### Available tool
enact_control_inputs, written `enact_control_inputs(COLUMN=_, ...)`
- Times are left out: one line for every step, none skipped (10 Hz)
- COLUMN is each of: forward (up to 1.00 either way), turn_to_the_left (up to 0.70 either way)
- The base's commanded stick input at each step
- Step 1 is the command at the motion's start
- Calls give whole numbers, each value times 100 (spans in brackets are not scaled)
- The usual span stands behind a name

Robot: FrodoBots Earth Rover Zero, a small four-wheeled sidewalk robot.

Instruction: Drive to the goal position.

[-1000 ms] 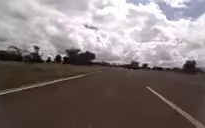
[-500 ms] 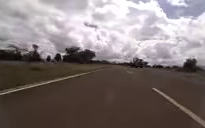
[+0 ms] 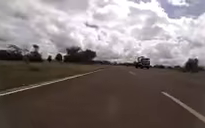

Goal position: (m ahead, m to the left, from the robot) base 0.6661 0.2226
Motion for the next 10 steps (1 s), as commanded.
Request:
enact_control_inputs(forward=100, turn_to_the_left=0)
enact_control_inputs(forward=100, turn_to_the_left=0)
enact_control_inputs(forward=100, turn_to_the_left=-6)
enact_control_inputs(forward=100, turn_to_the_left=-12)
enact_control_inputs(forward=100, turn_to_the_left=-23)
enact_control_inputs(forward=100, turn_to_the_left=-34)
enact_control_inputs(forward=100, turn_to_the_left=-37)
enact_control_inputs(forward=100, turn_to_the_left=-30)
enact_control_inputs(forward=100, turn_to_the_left=-23)
enact_control_inputs(forward=100, turn_to_the_left=-17)
